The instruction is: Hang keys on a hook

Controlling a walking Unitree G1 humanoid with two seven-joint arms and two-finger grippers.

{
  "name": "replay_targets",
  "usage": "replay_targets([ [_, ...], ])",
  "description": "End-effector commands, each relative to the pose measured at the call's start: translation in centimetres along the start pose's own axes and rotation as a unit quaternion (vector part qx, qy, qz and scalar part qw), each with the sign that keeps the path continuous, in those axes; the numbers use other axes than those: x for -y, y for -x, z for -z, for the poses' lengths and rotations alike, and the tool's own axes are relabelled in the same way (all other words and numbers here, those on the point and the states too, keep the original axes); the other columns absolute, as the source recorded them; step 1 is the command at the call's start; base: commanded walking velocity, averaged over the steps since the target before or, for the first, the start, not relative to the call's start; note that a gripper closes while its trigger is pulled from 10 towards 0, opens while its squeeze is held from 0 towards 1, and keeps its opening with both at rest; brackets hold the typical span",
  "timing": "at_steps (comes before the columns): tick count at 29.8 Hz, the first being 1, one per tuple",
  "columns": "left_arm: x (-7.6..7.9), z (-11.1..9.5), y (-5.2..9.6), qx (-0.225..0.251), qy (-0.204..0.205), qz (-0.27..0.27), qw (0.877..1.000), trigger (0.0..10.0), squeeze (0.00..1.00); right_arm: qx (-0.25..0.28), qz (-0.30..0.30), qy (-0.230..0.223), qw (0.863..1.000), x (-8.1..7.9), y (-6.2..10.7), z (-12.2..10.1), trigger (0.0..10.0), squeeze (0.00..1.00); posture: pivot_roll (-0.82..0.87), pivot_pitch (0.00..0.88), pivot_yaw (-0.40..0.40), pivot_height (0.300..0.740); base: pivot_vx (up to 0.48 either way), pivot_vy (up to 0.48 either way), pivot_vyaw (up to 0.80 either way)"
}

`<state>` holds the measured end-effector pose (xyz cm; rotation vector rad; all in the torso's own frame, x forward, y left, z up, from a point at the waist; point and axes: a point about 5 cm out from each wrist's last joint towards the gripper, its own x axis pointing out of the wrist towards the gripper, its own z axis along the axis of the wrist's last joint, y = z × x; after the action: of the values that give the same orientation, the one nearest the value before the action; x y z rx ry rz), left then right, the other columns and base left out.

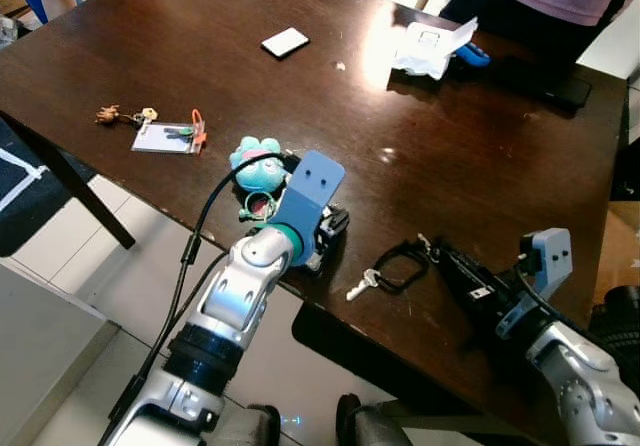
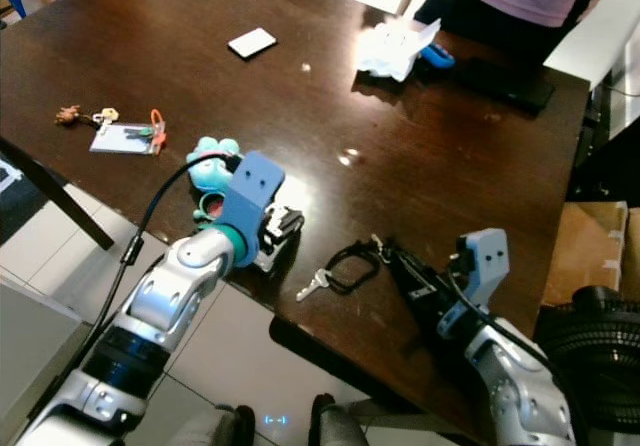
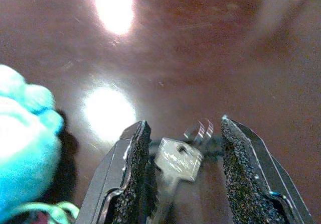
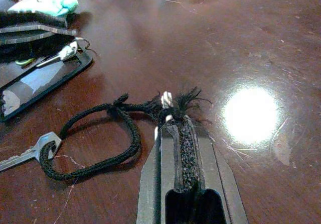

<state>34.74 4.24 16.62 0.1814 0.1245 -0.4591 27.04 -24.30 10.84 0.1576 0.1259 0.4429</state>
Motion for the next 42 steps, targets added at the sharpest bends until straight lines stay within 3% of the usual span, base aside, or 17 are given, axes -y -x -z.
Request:
replay_targets([
  [1, -0.5, 0.2, -0.3, -0.002, 0.006, -0.011, 1.000, 10.0, 0.00, -0.064, 0.018, -0.038, 0.997, 0.2, 0.8, 3.3, 10.0, 0.00, -0.01, 0.202, 0.088, 0.740, 0.000, 0.000, 0.00],
  [7, -0.9, 0.4, -0.3, -0.005, 0.004, -0.014, 1.000, 10.0, 0.00, -0.065, 0.018, -0.038, 0.997, 0.2, 0.8, 3.4, 10.0, 0.00, -0.01, 0.202, 0.089, 0.740, 0.000, 0.000, 0.00],
  [13, -0.3, 1.2, -0.1, -0.014, 0.007, -0.001, 1.000, 10.0, 0.00, -0.065, 0.022, -0.038, 0.997, 0.4, 0.9, 3.4, 10.0, 0.00, -0.01, 0.203, 0.088, 0.740, 0.000, 0.000, 0.00],
  [18, 0.3, -0.1, 0.5, -0.007, 0.085, 0.061, 0.995, 10.0, 0.00, -0.067, 0.023, -0.038, 0.997, 0.5, 1.0, 3.5, 10.0, 0.00, -0.01, 0.203, 0.088, 0.740, 0.000, 0.000, 0.00],
  [23, 1.6, -1.5, 1.1, 0.007, 0.117, 0.108, 0.987, 10.0, 0.00, -0.068, 0.023, -0.039, 0.997, 0.5, 0.8, 3.7, 10.0, 0.00, 0.00, 0.197, 0.089, 0.740, 0.000, 0.000, 0.00],
  [26, 2.0, -1.5, 1.0, 0.009, 0.113, 0.109, 0.988, 10.0, 0.00, -0.068, 0.023, -0.039, 0.997, 0.4, 0.7, 3.8, 10.0, 0.00, 0.00, 0.197, 0.089, 0.740, 0.000, 0.000, 0.00],
  [28, 2.3, -0.8, 0.9, 0.007, 0.083, 0.097, 0.992, 10.0, 0.00, -0.067, 0.021, -0.040, 0.997, 0.3, 0.6, 3.8, 10.0, 0.00, 0.00, 0.199, 0.091, 0.740, 0.000, 0.000, 0.00],
  [36, 2.1, 0.7, 0.9, 0.005, 0.028, 0.063, 0.998, 10.0, 0.00, -0.068, 0.024, -0.039, 0.997, 0.4, 0.9, 3.8, 10.0, 0.00, -0.01, 0.205, 0.087, 0.740, 0.000, 0.000, 0.00],
  [42, 2.1, 0.9, 1.0, -0.001, 0.021, 0.053, 0.998, 10.0, 0.00, -0.068, 0.025, -0.038, 0.997, 0.5, 1.0, 3.7, 10.0, 0.00, -0.01, 0.205, 0.082, 0.740, 0.000, 0.000, 0.00],
])
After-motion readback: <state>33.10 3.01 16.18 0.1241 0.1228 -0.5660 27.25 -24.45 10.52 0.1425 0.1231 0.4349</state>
